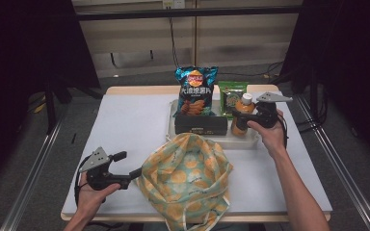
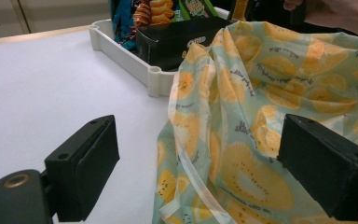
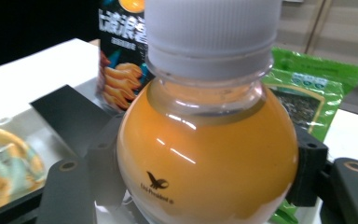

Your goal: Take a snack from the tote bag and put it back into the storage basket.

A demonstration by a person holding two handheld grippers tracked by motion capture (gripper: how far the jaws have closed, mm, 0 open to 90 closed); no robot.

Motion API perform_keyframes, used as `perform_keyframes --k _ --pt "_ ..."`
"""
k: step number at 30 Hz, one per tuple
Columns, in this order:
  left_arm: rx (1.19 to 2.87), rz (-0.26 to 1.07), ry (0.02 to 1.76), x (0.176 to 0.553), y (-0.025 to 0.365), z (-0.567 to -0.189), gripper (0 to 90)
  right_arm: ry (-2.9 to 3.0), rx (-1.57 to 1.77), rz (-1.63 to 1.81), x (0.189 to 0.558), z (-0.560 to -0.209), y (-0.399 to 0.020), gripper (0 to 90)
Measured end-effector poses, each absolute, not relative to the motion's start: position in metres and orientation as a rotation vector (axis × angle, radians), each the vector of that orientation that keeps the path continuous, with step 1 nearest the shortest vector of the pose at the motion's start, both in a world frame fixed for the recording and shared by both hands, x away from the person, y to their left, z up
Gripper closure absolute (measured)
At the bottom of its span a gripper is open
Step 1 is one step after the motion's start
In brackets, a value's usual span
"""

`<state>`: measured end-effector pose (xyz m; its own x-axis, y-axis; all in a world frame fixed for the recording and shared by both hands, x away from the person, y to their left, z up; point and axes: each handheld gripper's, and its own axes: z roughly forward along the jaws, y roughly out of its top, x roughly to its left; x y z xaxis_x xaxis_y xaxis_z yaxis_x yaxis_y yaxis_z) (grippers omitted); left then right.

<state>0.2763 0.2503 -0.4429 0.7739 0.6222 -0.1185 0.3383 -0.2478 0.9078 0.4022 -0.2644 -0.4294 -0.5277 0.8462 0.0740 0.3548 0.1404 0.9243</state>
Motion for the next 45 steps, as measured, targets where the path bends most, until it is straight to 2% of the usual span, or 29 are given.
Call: perform_keyframes --k 30,38,45 --pt "1.856 0.317 0.732 0.276 0.25 -0.443 11.6 1.928 1.205 1.323 0.402 -0.44 -0.256 29.5" --pt "1.85 0.309 0.727 0.276 0.251 -0.443 11.6 1.933 1.198 1.372 0.398 -0.436 -0.26 12.0" --pt "1.853 0.32 0.747 0.276 0.251 -0.443 11.6 1.912 1.194 1.419 0.389 -0.428 -0.258 5.1"
